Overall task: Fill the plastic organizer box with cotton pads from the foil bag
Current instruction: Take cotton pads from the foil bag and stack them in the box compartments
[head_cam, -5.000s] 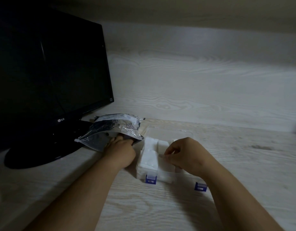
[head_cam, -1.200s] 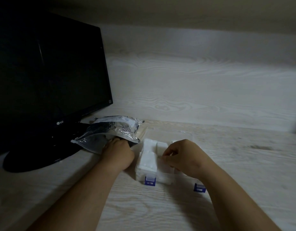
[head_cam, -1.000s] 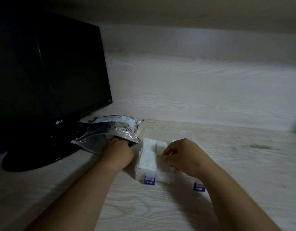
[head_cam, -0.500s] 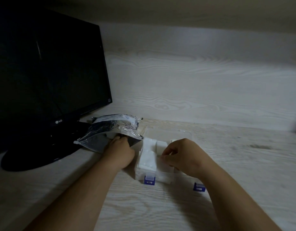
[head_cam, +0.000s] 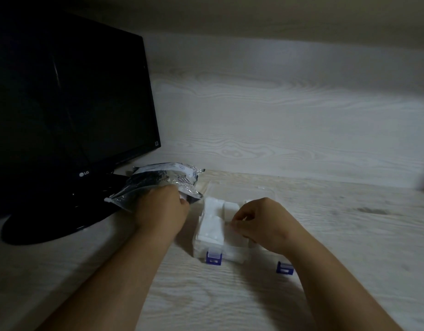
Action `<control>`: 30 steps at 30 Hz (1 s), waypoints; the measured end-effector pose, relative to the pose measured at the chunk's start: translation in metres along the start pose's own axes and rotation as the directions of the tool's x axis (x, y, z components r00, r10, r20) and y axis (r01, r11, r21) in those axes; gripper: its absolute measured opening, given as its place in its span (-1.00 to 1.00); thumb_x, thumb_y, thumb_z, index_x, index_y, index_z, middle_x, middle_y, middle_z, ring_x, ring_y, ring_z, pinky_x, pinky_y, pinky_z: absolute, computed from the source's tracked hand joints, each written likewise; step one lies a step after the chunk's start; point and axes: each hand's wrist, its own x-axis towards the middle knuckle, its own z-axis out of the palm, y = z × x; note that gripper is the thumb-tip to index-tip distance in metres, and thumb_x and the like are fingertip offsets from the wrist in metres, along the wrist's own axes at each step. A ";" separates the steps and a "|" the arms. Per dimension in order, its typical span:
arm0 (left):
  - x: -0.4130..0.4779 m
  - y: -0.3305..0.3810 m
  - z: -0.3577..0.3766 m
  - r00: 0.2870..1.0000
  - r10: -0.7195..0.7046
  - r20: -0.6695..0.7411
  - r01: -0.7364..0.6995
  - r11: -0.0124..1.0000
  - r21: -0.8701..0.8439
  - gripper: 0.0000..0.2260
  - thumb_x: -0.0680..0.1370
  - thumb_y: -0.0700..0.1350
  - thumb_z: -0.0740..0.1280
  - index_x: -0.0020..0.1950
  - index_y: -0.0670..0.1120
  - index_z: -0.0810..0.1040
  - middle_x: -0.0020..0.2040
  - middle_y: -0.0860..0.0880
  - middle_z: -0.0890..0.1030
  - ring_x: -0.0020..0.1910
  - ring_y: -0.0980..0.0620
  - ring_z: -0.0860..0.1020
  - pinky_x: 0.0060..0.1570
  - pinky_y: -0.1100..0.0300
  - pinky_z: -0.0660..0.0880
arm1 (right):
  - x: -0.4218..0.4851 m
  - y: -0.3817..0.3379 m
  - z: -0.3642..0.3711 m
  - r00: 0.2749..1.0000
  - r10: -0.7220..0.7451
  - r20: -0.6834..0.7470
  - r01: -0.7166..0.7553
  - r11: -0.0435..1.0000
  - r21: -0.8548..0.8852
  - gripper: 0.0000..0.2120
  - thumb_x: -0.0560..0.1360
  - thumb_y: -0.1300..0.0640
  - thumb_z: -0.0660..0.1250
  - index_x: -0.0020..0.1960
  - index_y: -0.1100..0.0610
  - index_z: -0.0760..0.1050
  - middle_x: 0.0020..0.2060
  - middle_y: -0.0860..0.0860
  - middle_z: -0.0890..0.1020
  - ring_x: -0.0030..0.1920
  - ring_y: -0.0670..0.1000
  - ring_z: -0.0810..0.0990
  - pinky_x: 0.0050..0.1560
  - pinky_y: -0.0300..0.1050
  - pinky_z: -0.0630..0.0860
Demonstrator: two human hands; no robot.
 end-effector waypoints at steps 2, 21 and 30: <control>-0.003 0.000 -0.002 1.000 -0.001 -0.026 -0.003 0.988 -0.154 -0.94 0.44 -0.14 0.37 -0.22 -0.06 0.52 -0.17 -0.09 0.62 -0.10 -0.16 0.57 -0.20 0.15 0.42 | 0.000 -0.001 0.000 1.000 -0.005 0.000 0.005 1.000 -0.002 -0.87 0.49 0.02 0.38 -0.04 0.02 0.67 -0.23 -0.09 0.64 -0.33 -0.07 0.64 -0.29 -0.26 0.59; -0.018 0.028 -0.009 0.976 0.133 0.174 0.106 0.407 -0.907 -0.78 0.46 -0.36 0.42 -0.14 -0.02 0.60 -0.20 -0.02 0.66 -0.28 0.12 0.63 -0.34 0.29 0.54 | -0.002 -0.016 0.002 0.981 0.077 -0.178 0.049 0.790 0.611 -0.86 0.46 0.17 0.47 -0.01 0.17 0.57 -0.27 0.09 0.71 -0.22 0.12 0.70 -0.11 0.01 0.67; -0.018 0.026 -0.004 0.976 0.115 0.185 0.120 0.425 -0.897 -0.70 0.59 -0.29 0.24 0.00 0.09 0.65 -0.24 0.00 0.64 -0.37 0.13 0.47 -0.27 0.22 0.46 | -0.001 -0.014 0.000 0.954 0.121 -0.274 0.098 0.739 0.667 -0.92 0.48 0.25 0.43 -0.13 0.28 0.59 -0.37 0.08 0.65 -0.38 -0.02 0.60 -0.25 -0.08 0.63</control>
